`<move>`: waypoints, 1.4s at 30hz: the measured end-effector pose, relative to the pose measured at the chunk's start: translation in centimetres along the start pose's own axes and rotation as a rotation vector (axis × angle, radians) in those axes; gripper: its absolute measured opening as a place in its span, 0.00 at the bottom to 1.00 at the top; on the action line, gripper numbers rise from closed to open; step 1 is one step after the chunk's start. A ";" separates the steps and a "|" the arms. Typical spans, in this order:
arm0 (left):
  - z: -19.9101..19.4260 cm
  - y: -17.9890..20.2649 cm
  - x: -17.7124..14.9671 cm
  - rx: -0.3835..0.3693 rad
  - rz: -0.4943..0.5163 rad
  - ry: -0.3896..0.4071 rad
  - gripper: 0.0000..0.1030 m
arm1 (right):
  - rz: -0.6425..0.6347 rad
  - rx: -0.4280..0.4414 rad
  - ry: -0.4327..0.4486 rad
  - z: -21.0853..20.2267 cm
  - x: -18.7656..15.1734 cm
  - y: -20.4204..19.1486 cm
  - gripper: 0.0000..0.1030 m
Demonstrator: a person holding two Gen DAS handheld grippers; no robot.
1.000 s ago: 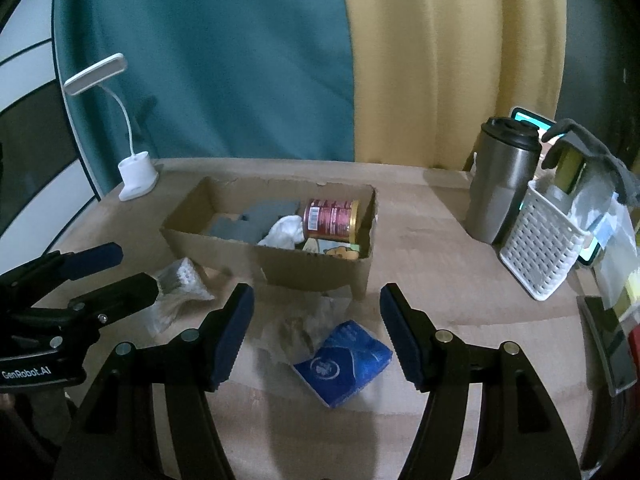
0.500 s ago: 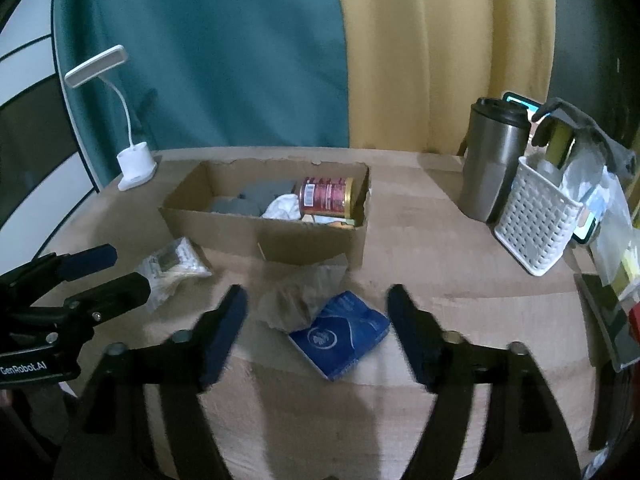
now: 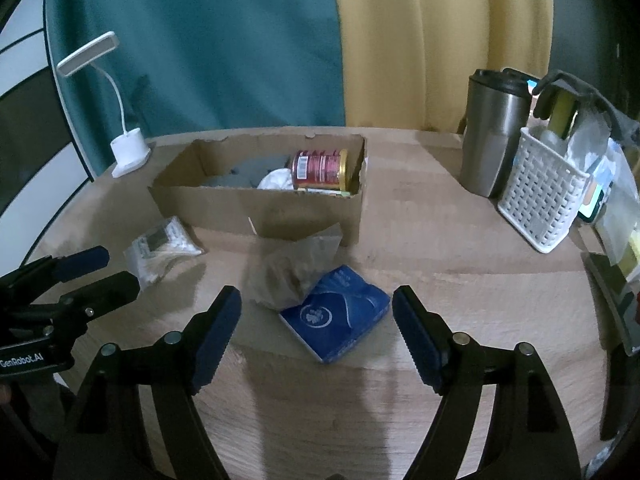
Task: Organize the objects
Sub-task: 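Move both grippers back toward the cotton swab bag and clear bag, then grasp the cotton swab bag with the left gripper while the right grasps the clear brown-filled bag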
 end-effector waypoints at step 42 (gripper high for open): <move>5.9 -7.7 2.2 0.092 0.032 -0.095 0.90 | 0.021 -0.029 -0.090 6.2 3.0 -2.3 0.78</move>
Point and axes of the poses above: each gripper's, at about its wrist camera, not at the fingertips, and z roughly the way its jaws point, y to its right, x to its top, the point moved 5 cm from there along z, roughly the way its jaws point, and after that the axes turned 10 degrees about -y, right-handed, at the moved point
